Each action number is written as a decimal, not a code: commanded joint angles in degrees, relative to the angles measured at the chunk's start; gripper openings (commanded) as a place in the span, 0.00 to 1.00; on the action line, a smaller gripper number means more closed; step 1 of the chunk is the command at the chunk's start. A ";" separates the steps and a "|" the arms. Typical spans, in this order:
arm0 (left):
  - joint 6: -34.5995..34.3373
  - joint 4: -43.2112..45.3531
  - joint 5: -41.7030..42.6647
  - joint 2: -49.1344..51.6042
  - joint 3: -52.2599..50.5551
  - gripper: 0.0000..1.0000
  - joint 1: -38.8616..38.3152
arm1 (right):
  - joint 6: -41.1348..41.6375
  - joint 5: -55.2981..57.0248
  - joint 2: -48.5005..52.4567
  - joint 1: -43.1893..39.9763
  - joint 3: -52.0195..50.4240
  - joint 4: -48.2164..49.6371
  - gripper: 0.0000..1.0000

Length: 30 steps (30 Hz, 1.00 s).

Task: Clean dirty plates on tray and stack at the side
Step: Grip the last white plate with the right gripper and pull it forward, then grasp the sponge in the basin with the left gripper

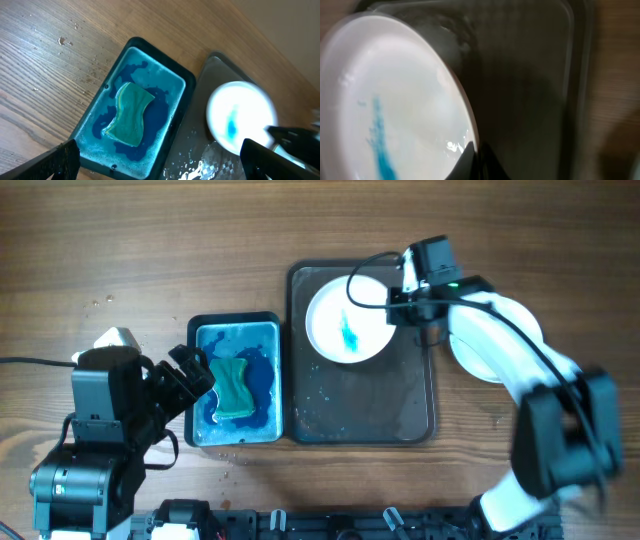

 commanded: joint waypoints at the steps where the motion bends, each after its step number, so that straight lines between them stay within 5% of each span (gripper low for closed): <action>1: 0.02 0.15 0.68 -0.04 0.55 1.00 0.37 | -0.11 0.00 -13.97 -0.20 0.31 -6.97 0.04; 8: 0.02 0.13 0.68 -0.04 0.55 1.00 0.37 | 6.73 1.64 -20.61 -0.17 -2.60 -22.16 0.04; 15: -0.17 -0.33 5.53 -0.04 0.52 1.00 0.37 | 24.15 1.01 -20.52 -0.20 -23.28 -4.13 0.04; 21: 1.25 -3.02 8.87 2.40 0.04 1.00 0.31 | 9.38 -2.89 -20.52 -0.20 -31.65 8.57 0.07; 25: 4.50 -6.29 8.83 6.56 -1.38 0.96 0.31 | -0.26 -4.61 -20.85 -0.20 -27.19 2.64 0.34; 30: 4.61 -4.48 8.85 14.19 -7.28 0.93 -1.62 | -5.07 -4.17 -21.84 -0.20 -20.55 -7.30 0.41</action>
